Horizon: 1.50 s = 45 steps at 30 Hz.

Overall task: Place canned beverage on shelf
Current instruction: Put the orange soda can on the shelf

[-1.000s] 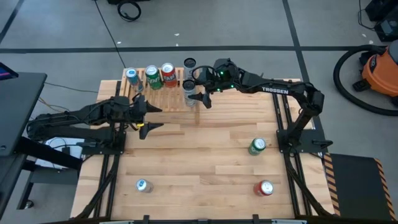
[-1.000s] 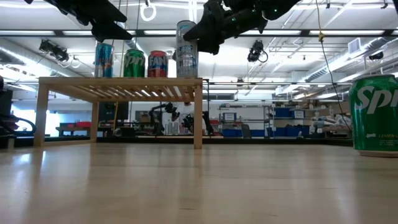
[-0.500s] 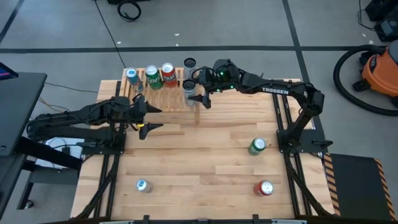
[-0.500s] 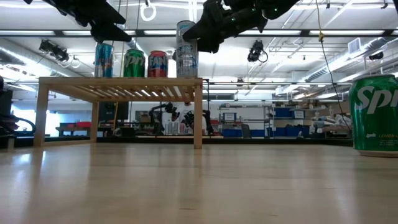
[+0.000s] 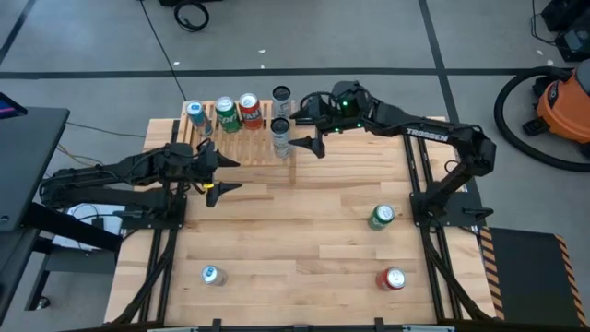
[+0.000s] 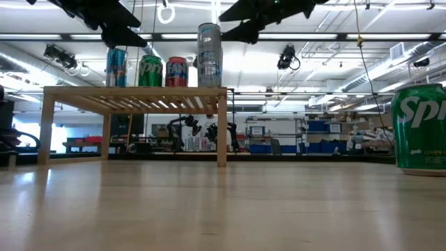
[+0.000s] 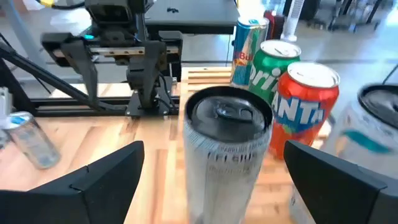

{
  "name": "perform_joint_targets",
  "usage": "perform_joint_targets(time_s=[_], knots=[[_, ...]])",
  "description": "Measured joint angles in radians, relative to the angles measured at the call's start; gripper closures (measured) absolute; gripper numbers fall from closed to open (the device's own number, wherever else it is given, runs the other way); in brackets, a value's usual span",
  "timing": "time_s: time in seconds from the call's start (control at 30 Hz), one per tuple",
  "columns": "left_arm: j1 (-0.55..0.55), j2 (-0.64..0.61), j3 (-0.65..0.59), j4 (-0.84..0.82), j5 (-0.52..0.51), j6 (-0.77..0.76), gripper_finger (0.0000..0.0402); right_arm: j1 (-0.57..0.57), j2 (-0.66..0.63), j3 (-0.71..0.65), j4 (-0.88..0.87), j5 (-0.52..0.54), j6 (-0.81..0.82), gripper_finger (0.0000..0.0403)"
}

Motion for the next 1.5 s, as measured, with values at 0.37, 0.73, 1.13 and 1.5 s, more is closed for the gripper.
perform_joint_targets(time_s=[0.37,0.73,1.13,1.5], knots=[[0.0,0.0,0.0,-0.001,0.0,-0.002,0.0084,0.097,-0.158,0.0,-0.447,0.132,0.067,0.0007],[0.0,0.0,0.0,-0.001,0.0,-0.036,0.0084,0.378,-0.276,0.0,-0.765,0.434,0.401,0.0007],[0.0,0.0,0.0,-0.092,-0.001,-0.056,0.0084,0.681,-0.26,0.0,-1.036,0.519,0.904,0.0007],[0.0,0.0,-0.001,-0.106,0.0,-0.082,0.0084,0.993,-0.158,0.0,-1.072,0.571,1.298,0.0007]])
